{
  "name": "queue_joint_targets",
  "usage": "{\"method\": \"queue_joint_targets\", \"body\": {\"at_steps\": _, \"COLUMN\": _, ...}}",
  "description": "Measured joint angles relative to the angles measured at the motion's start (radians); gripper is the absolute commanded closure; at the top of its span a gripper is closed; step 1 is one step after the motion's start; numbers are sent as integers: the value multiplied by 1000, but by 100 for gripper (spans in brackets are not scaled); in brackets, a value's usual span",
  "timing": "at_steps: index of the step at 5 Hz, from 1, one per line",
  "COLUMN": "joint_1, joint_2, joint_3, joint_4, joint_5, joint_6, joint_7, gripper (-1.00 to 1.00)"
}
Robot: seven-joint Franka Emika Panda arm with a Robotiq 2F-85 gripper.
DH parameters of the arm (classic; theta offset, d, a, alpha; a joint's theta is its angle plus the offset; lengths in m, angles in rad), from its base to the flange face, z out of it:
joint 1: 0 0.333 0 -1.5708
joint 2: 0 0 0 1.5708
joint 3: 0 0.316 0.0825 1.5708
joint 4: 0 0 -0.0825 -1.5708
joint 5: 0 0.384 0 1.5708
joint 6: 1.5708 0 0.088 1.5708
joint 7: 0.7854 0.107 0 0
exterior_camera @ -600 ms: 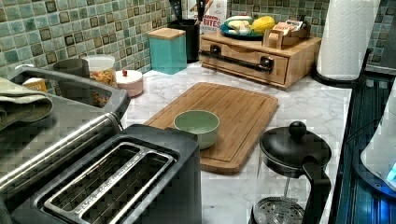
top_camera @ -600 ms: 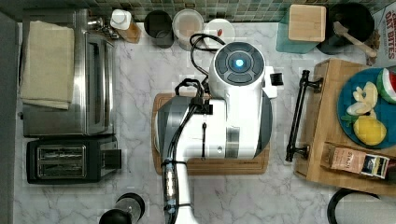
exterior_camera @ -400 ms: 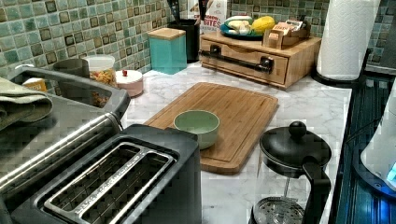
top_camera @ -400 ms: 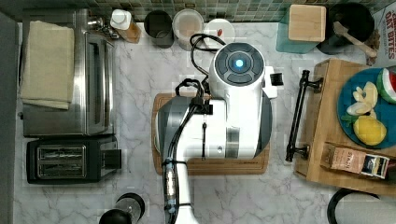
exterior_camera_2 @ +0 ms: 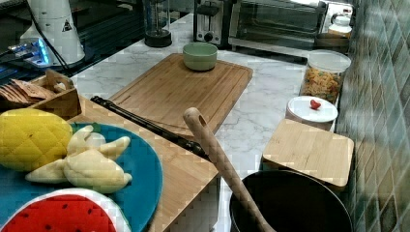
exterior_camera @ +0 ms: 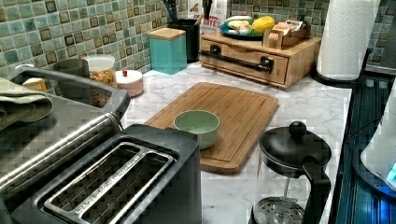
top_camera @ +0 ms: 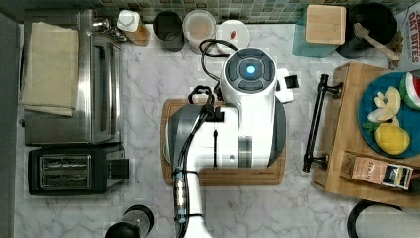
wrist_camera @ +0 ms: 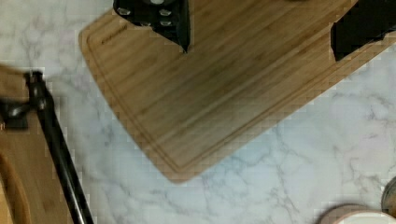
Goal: Open the drawer.
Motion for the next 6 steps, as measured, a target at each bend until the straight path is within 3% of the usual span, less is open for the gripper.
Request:
{"method": "queue_joint_targets", "body": {"at_steps": 2, "joint_1": -27, "joint_2": 0, "joint_3": -24, "joint_4": -43, "joint_5": -29, "joint_6": 116, "joint_7": -325, "gripper": -100}}
{"method": "queue_joint_targets", "body": {"at_steps": 4, "joint_1": -85, "joint_2": 56, "joint_3": -74, "joint_4": -66, "joint_5": -55, "joint_6": 222, "joint_7": -431, "gripper": -100}}
{"method": "queue_joint_targets", "body": {"at_steps": 6, "joint_1": -210, "joint_2": 111, "joint_3": -95, "joint_4": -128, "joint_5": -102, "joint_6": 321, "joint_7": -525, "gripper": -100}}
